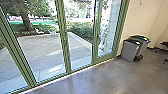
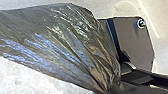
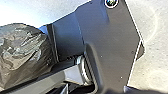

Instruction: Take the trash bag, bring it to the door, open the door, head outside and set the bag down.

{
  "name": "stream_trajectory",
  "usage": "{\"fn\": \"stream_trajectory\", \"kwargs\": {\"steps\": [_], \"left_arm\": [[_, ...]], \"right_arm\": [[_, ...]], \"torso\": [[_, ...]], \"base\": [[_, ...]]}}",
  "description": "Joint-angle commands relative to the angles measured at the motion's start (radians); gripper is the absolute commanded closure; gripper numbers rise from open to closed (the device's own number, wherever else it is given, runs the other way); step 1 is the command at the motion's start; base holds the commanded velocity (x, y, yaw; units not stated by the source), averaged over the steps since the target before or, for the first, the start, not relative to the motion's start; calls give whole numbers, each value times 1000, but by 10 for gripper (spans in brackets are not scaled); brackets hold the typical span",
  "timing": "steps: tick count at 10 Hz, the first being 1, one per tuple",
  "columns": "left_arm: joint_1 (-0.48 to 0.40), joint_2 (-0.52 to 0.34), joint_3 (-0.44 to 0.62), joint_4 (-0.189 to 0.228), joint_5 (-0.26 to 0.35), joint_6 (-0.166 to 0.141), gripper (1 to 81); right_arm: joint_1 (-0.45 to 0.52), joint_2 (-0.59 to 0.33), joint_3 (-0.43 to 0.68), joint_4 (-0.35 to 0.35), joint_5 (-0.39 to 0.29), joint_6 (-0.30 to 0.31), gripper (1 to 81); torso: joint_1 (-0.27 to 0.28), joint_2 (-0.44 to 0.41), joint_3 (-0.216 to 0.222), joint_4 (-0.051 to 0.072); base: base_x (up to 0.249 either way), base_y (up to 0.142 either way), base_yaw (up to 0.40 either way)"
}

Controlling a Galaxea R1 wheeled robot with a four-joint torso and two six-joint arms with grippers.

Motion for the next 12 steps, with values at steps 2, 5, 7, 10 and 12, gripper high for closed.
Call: {"fn": "stream_trajectory", "kwargs": {"steps": [2,5,7,10,12], "left_arm": [[-47,1,3,6,65,8,811],[-47,1,3,6,65,8,811],[-48,1,3,6,65,8,811],[-47,1,3,6,65,8,811],[-47,3,3,6,65,8,811]], "right_arm": [[37,0,1,-8,-62,-4,10],[38,2,-1,-8,-62,-4,10],[40,2,-2,-9,-62,-4,10],[38,2,-7,-8,-62,-4,10],[37,4,-8,-8,-62,-4,10]], "torso": [[0,0,0,0],[0,0,0,0],[0,0,0,0],[0,0,0,0],[0,0,0,0]], "base": [[192,-121,0],[192,-121,0],[192,-121,0],[192,-121,0],[192,-121,0]]}}
